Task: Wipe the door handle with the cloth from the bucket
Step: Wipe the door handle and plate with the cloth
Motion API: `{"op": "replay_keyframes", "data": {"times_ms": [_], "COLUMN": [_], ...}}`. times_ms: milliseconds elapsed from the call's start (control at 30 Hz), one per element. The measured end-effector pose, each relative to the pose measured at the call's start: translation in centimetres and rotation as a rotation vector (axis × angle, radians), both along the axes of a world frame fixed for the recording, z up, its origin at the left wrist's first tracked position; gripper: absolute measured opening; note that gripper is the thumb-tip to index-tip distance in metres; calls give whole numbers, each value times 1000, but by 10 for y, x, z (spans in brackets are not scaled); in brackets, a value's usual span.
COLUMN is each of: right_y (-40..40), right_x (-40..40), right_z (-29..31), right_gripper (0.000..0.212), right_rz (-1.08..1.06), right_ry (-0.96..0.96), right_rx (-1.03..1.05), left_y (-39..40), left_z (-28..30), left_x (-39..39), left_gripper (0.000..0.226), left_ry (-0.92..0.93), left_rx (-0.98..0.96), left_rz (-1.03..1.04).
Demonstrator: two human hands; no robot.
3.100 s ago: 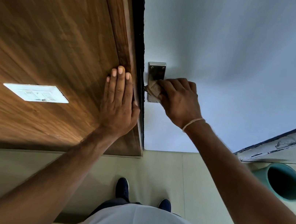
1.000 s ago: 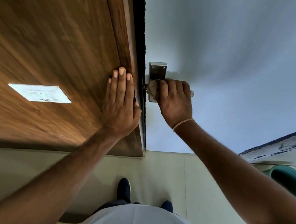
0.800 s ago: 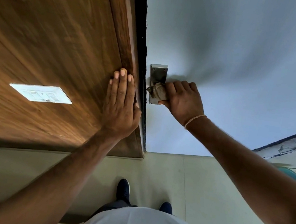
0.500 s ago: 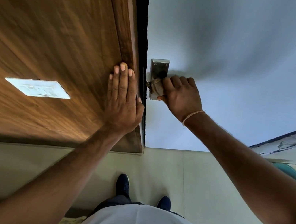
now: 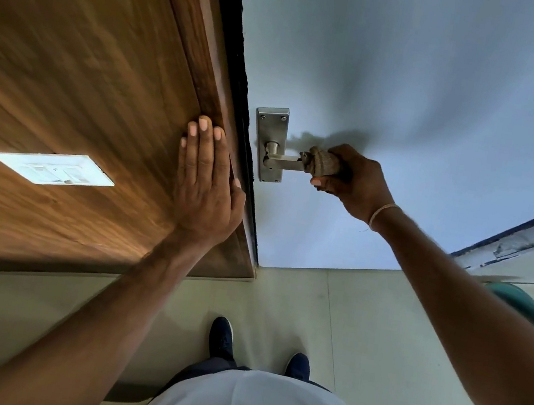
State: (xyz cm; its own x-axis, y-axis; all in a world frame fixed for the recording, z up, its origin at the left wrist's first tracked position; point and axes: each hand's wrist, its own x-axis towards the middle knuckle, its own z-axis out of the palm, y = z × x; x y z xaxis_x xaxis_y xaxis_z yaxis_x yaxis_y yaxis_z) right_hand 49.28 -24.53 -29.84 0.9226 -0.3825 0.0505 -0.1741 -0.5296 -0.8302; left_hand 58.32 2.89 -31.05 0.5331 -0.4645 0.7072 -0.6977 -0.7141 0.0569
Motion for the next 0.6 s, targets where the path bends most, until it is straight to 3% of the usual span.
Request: {"op": "replay_keyframes", "data": {"times_ms": [100,233,333,500,600], "right_y": [19,50,76,85,70], "right_x": [-6,-7,-1,4,-9], "right_z": [-9,-32,-42,-45,-50], "right_gripper": [45,21,25,34,34], "right_rz": [-140,-352,-368,-338,-317], "right_ry": [-140,-240,-345,-296,-317], "right_rx": [549,813,1160,1208,1427], "left_y": [1,4,6,5,3], "left_z": [1,1,1,-1,-1], "left_x": [0,1,3,4,3], "left_gripper": [82,81,83,85,83], "left_ry": [-3,-5,-16,-21,-16], "left_rx": [10,10,19,17,16], "left_rz": [-5,-14,-20,-15,-11]}}
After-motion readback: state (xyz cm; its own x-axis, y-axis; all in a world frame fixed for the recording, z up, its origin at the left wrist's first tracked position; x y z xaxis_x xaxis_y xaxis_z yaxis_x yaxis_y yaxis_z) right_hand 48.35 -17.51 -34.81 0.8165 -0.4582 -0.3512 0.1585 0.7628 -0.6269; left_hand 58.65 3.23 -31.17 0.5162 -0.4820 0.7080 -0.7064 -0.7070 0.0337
